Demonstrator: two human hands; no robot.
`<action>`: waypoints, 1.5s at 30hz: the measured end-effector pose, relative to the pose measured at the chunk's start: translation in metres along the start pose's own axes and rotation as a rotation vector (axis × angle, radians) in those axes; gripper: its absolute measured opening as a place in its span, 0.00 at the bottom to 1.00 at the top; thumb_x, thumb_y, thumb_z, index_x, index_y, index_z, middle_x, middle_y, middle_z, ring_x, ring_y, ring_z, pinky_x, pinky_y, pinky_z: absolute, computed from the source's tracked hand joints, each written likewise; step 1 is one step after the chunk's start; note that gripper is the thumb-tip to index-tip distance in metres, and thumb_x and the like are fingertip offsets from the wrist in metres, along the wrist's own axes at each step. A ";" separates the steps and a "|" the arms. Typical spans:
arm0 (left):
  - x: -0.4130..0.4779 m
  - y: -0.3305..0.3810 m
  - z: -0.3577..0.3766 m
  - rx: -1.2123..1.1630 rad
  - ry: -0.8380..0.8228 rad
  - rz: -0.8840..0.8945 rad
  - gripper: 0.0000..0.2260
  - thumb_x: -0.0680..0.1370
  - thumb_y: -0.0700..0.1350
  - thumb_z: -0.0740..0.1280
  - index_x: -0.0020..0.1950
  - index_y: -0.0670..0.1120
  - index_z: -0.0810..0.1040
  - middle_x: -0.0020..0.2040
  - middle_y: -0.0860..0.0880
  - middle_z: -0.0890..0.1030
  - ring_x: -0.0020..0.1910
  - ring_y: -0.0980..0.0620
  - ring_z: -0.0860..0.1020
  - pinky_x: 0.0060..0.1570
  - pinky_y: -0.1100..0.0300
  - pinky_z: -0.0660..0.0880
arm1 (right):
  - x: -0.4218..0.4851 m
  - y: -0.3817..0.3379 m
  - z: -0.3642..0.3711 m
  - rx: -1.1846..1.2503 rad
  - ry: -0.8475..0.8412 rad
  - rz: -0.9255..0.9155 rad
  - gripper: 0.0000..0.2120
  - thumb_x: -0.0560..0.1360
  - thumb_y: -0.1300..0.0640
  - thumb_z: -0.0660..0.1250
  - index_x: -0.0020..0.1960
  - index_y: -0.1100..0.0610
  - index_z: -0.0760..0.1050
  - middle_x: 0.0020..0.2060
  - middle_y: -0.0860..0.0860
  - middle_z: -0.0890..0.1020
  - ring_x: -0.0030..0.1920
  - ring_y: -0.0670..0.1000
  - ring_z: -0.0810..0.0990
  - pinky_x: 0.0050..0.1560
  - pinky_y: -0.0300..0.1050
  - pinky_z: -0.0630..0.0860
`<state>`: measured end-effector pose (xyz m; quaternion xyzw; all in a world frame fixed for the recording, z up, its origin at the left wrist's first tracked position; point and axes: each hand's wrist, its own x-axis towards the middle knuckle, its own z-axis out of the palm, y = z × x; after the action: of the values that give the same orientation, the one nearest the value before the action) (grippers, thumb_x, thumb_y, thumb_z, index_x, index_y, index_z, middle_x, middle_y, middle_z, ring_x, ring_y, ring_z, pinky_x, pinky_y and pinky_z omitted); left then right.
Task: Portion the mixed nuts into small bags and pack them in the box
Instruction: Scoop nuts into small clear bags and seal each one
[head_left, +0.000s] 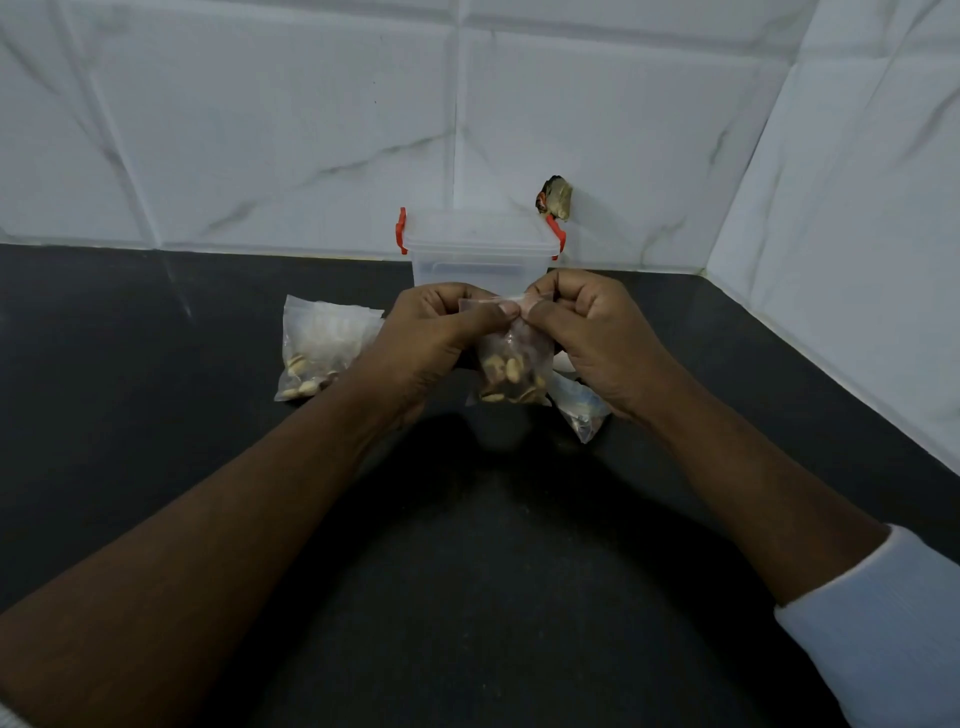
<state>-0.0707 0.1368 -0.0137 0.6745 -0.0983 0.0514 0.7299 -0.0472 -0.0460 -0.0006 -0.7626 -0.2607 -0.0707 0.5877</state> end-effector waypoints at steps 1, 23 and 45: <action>0.001 0.000 -0.001 0.009 -0.003 0.008 0.09 0.78 0.40 0.72 0.51 0.34 0.82 0.47 0.36 0.85 0.44 0.41 0.84 0.49 0.47 0.83 | 0.000 0.000 0.000 -0.010 0.001 -0.009 0.07 0.82 0.62 0.66 0.47 0.64 0.79 0.36 0.64 0.80 0.38 0.54 0.77 0.41 0.47 0.75; 0.001 0.003 -0.005 0.041 0.012 0.043 0.01 0.76 0.37 0.73 0.45 0.39 0.85 0.44 0.41 0.87 0.43 0.47 0.86 0.47 0.56 0.83 | 0.005 0.007 -0.013 -0.075 -0.059 -0.041 0.08 0.79 0.58 0.71 0.48 0.64 0.81 0.39 0.66 0.82 0.37 0.63 0.79 0.40 0.56 0.78; 0.001 0.015 -0.025 0.295 -0.149 0.057 0.02 0.79 0.36 0.70 0.47 0.38 0.82 0.46 0.40 0.87 0.48 0.45 0.86 0.54 0.53 0.83 | 0.004 -0.002 -0.031 -0.344 -0.056 -0.046 0.07 0.78 0.55 0.74 0.46 0.59 0.84 0.36 0.51 0.87 0.34 0.53 0.83 0.39 0.48 0.80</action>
<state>-0.0709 0.1627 -0.0008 0.7733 -0.1623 0.0359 0.6118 -0.0386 -0.0736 0.0117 -0.8475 -0.2782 -0.1064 0.4394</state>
